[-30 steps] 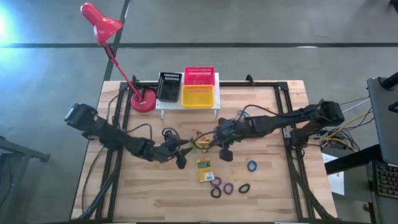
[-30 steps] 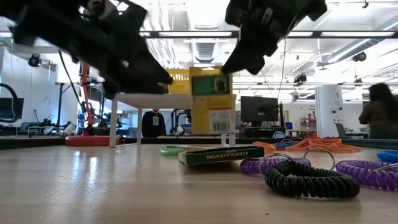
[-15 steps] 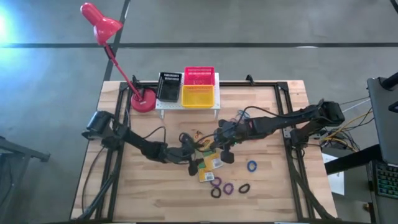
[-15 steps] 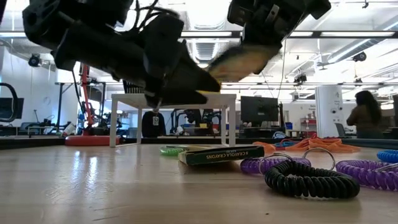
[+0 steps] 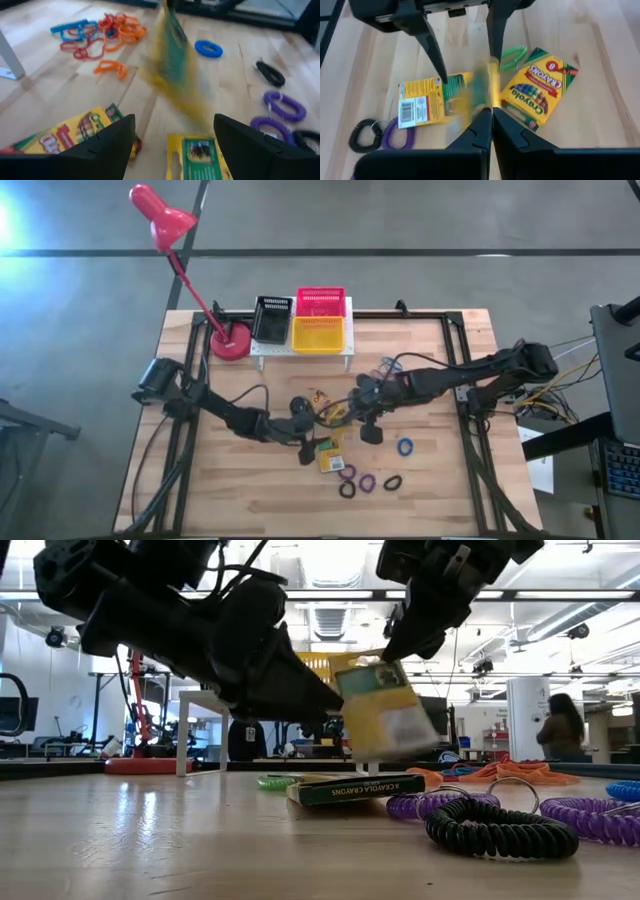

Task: Pick & Place Office Desk Supplies
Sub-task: Put the center yellow crayon box into the yellow bin on the shelf

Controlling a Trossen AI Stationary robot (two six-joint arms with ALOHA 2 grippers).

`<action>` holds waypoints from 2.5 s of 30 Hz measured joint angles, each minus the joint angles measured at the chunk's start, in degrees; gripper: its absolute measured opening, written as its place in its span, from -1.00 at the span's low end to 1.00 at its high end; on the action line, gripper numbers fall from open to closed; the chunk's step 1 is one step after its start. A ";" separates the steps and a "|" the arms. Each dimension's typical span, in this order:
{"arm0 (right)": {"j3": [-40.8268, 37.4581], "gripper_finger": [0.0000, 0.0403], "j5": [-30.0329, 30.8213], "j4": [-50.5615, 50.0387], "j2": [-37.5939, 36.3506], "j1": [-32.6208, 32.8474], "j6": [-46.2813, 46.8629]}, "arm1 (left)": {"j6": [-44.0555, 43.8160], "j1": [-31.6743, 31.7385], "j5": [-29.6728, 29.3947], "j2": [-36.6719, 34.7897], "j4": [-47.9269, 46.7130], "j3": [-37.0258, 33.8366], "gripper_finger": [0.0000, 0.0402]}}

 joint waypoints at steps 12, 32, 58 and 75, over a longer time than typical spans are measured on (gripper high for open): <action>0.00 -0.96 -0.17 2.17 -0.25 1.32 0.82 | -2.01 1.18 -3.50 0.00 1.31 0.00 0.38; 0.00 -0.96 -0.45 0.11 -0.37 1.32 0.84 | 0.26 1.58 1.92 0.24 1.14 0.00 0.23; 0.01 -0.96 -0.06 0.87 -0.73 2.35 1.05 | -2.92 0.98 4.32 5.97 11.89 2.18 0.22; 0.02 -0.96 3.07 6.40 -0.73 3.20 0.92 | -2.87 0.70 -0.05 5.97 14.65 4.20 -0.15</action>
